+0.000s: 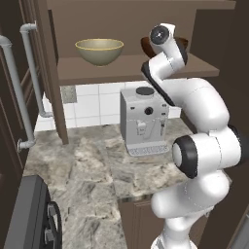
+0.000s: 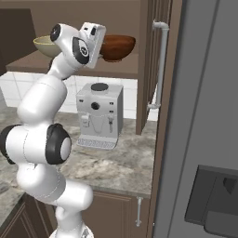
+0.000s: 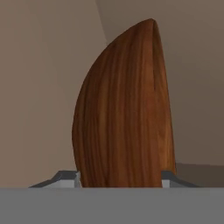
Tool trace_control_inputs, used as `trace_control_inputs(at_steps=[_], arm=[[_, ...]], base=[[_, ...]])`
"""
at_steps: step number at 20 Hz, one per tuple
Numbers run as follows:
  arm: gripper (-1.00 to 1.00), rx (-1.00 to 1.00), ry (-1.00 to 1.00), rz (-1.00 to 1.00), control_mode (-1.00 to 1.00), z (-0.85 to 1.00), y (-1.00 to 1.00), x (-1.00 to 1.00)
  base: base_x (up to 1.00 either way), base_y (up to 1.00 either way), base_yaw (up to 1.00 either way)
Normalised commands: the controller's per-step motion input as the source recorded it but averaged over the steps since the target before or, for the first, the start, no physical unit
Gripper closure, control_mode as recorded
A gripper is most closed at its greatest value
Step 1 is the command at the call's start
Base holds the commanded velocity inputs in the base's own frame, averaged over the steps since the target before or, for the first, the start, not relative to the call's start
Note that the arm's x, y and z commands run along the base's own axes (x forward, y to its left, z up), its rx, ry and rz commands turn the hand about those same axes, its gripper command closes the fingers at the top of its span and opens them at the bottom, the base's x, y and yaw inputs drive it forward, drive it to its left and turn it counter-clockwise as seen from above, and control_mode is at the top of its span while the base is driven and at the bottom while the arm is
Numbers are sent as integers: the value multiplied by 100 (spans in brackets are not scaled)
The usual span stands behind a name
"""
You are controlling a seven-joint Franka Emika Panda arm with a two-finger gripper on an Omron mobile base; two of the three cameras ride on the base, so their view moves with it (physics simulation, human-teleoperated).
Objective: Pick up the bowls from the cabinet and place each bowl in front of a stool on the dining counter.
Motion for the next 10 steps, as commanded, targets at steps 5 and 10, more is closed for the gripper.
trace_control_inputs(at_steps=[5, 10], arm=[[100, -9, 0, 0, -100, 0, 32, -68], [100, -10, 0, 0, -100, 0, 9, -90]], base=[[0, 0, 0], [0, 0, 0]])
